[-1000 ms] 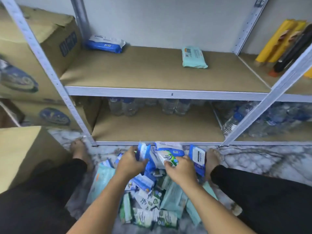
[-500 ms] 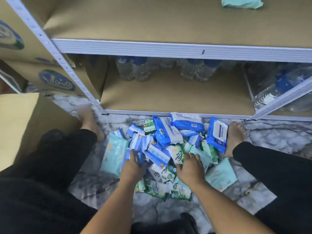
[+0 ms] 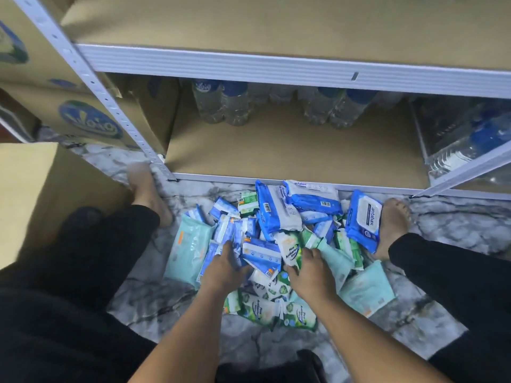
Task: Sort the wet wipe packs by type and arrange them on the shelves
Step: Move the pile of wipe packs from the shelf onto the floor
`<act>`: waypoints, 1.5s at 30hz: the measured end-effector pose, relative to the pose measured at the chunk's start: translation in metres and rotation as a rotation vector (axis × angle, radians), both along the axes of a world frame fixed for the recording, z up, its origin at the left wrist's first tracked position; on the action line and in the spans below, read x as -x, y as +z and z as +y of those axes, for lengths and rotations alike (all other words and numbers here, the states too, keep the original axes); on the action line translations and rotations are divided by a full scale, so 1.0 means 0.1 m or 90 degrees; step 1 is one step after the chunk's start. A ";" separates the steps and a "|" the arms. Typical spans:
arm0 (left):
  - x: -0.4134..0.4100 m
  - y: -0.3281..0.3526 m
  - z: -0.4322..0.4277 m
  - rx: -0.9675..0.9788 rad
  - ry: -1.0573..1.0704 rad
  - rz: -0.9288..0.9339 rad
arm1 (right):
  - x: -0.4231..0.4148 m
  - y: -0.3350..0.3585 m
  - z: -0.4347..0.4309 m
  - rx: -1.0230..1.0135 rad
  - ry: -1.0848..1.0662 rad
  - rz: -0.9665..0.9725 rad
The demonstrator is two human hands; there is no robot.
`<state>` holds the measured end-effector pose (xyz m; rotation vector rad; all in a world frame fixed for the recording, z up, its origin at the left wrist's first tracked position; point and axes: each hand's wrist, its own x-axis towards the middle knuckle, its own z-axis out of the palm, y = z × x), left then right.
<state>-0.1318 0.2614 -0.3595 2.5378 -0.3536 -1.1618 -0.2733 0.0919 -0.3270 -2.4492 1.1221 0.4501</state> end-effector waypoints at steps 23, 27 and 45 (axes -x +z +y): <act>-0.68 2.48 -1.00 0.433 -0.108 -0.372 | -0.76 2.08 -1.05 0.113 -0.127 -0.550; -1.04 3.05 -1.42 0.509 -0.182 -0.452 | -1.03 2.61 -1.62 0.262 -0.052 -0.635; -2.89 3.27 -3.55 0.397 -0.269 -0.624 | -3.00 2.97 -3.67 0.320 -0.266 -0.263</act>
